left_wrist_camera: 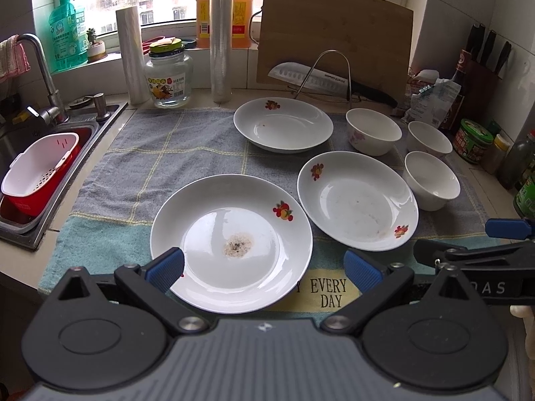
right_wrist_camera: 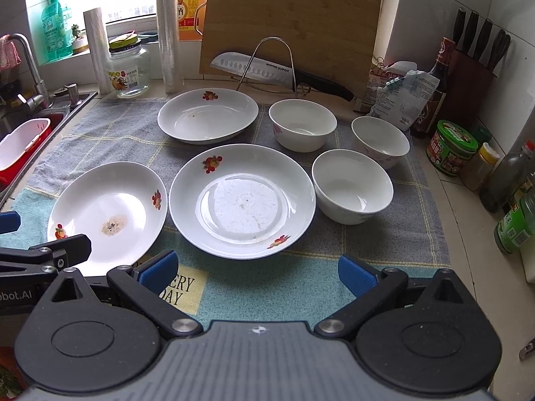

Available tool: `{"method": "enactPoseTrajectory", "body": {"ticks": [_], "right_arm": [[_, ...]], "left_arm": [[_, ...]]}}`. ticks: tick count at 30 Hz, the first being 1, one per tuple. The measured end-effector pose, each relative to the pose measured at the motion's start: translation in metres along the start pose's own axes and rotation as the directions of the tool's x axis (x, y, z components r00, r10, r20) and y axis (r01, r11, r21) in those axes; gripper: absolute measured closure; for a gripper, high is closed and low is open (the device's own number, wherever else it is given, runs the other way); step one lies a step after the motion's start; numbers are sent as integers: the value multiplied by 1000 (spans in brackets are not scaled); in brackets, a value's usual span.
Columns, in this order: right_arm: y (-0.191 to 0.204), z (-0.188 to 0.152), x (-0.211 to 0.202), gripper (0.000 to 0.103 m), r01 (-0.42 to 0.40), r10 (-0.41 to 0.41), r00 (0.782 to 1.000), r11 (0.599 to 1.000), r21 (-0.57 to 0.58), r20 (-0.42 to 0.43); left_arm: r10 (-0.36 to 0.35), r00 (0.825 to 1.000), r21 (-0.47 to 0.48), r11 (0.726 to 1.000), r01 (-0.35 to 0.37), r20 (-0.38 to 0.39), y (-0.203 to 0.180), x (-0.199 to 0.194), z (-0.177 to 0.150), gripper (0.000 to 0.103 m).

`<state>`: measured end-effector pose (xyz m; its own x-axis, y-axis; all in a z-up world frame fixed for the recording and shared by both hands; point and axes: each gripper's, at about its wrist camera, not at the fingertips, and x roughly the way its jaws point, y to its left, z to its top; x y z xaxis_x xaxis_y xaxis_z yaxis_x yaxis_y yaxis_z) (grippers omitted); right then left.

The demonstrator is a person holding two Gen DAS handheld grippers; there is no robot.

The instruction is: Organize plates and bowls

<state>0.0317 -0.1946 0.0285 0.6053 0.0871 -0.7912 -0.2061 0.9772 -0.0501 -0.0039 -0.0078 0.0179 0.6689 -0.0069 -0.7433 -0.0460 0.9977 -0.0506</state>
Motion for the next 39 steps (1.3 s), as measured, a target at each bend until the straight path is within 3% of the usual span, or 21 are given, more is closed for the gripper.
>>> {"method": "enactPoseTrajectory", "body": {"ticks": [8, 16, 20, 23, 31, 39], "right_arm": [[-5, -3, 3, 0, -91, 94, 994, 995, -51, 60], [-1, -10, 16, 0, -148, 154, 987, 985, -93, 52], [5, -15, 21, 0, -171, 178, 982, 980, -99, 60], [14, -22, 27, 0, -185, 192, 980, 977, -109, 56], [51, -39, 56, 0, -214, 213, 977, 969, -127, -16], [93, -45, 73, 0, -242, 237, 970, 959, -151, -52]], "left_arm": [[-30, 999, 10, 1000, 30, 33, 5, -2, -3, 2], [-13, 996, 12, 1000, 12, 89, 18, -2, -4, 2], [-41, 993, 34, 999, 37, 114, 28, 4, -5, 2], [-67, 993, 30, 997, 65, 97, 40, 11, -6, 2], [-50, 998, 37, 998, 49, 41, 79, 25, -2, 2], [-40, 998, 36, 999, 38, 43, 116, 32, 8, 2]]}}
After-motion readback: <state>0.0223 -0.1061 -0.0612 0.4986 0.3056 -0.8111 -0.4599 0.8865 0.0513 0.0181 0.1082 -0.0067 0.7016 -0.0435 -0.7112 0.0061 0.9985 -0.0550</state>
